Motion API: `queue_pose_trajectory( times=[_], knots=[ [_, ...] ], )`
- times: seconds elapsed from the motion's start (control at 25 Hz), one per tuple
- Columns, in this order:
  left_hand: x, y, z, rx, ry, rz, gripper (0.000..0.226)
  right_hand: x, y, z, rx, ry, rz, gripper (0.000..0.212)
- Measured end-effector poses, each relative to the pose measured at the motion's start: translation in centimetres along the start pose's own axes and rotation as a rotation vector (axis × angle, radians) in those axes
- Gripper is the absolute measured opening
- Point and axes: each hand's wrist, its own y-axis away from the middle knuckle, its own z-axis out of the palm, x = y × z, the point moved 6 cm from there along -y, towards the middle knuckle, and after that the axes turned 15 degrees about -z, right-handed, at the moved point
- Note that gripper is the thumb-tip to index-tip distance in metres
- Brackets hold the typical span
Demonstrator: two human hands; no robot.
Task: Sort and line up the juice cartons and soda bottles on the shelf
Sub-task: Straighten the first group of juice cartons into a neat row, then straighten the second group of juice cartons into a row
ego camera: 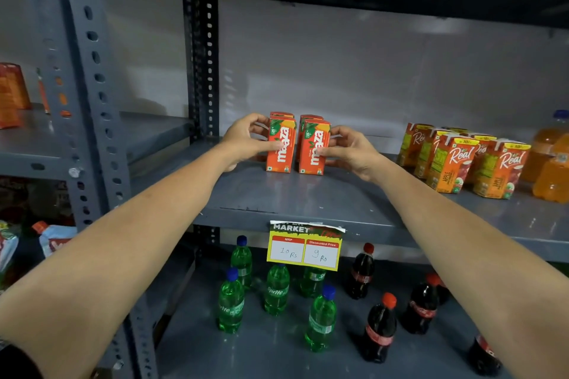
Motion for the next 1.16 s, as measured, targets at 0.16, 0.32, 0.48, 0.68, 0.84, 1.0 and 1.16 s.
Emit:
queue_pose_trajectory(
  times=[0.16, 0.32, 0.48, 0.68, 0.84, 1.0, 1.16],
  knots=[
    [0.0, 0.0, 0.0, -0.020, 0.008, 0.003, 0.050, -0.2, 0.2, 0.0, -0.012, -0.013, -0.002, 0.036],
    [-0.2, 0.2, -0.1, 0.000, -0.003, 0.006, 0.053, 0.1, 0.3, 0.1, -0.017, -0.027, 0.008, 0.036],
    [-0.5, 0.6, -0.1, 0.110, -0.062, 0.035, 0.061, -0.3, 0.6, 0.0, -0.006, 0.012, 0.001, 0.039],
    [1.5, 3.2, -1.0, 0.484, -0.431, 0.354, 0.077, -2.2, 2.8, -3.1, 0.123, 0.563, -0.137, 0.036],
    [4.1, 5.9, 3.4, 0.536, -0.788, 0.693, 0.063, -4.3, 6.5, -7.2, 0.105, 1.107, -0.303, 0.029],
    [6.5, 7.8, 10.5, 0.440, -0.785, 0.828, 0.057, -5.6, 10.7, -12.1, 0.127, 1.341, -0.381, 0.028],
    [8.9, 8.9, 18.7, 0.324, -0.697, 0.787, 0.059, -7.0, 14.3, -17.8, 0.282, 1.404, -0.463, 0.028]
  ],
)
